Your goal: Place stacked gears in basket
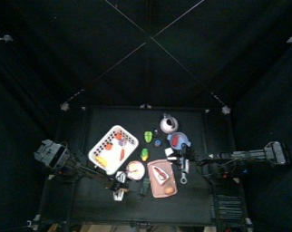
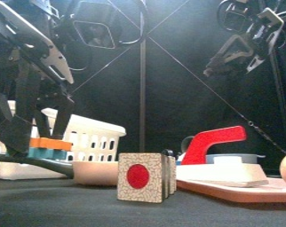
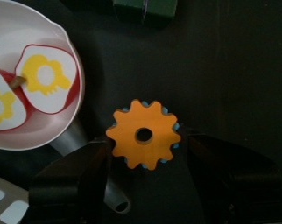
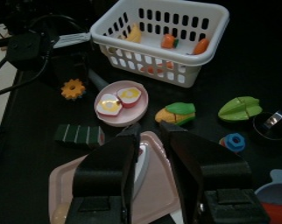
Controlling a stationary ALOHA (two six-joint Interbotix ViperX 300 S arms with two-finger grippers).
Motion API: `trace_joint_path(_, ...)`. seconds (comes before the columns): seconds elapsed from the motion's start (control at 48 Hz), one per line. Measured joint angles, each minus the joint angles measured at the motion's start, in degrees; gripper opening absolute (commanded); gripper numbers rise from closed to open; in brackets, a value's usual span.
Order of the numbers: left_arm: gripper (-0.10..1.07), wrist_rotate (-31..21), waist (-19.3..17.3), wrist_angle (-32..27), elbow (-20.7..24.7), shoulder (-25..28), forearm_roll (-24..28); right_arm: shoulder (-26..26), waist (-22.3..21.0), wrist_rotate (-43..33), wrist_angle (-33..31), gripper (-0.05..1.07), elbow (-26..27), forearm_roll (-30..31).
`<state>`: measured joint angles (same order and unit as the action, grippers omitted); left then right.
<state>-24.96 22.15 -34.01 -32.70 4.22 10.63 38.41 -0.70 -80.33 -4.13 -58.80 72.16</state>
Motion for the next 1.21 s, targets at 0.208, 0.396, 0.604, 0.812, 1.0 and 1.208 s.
trace_joint_path(0.208, 0.67, 0.3, 0.0, -1.5, 1.0, -0.6, -1.4, 0.0, 0.0, 0.0, -0.1, 0.67, 0.0, -1.3)
trace_joint_path(0.396, 0.67, 0.4, -0.1, -11.9, 3.5, -5.8, 0.5, 0.0, 0.0, 0.2, 0.0, 0.67, 0.0, -1.4)
trace_joint_path(0.604, 0.68, 0.3, -0.2, -22.3, 5.8, -11.7, 4.6, 0.0, 0.0, 0.2, -0.1, 0.67, 0.0, -1.4)
trace_joint_path(0.812, 0.68, -0.5, -3.0, -23.6, 4.4, -19.9, 8.3, 0.0, 0.0, 0.2, -0.1, 0.67, 0.0, -1.5)
trace_joint_path(1.0, 0.68, -0.7, -11.0, -24.1, -0.7, -26.8, 9.3, 0.0, 0.0, 0.1, -0.1, 0.67, 0.0, -1.5)
trace_joint_path(1.208, 0.68, -0.6, -20.7, -19.3, -8.3, -35.0, 9.7, -0.1, -0.1, 0.1, -0.1, 0.67, 0.0, -1.5)
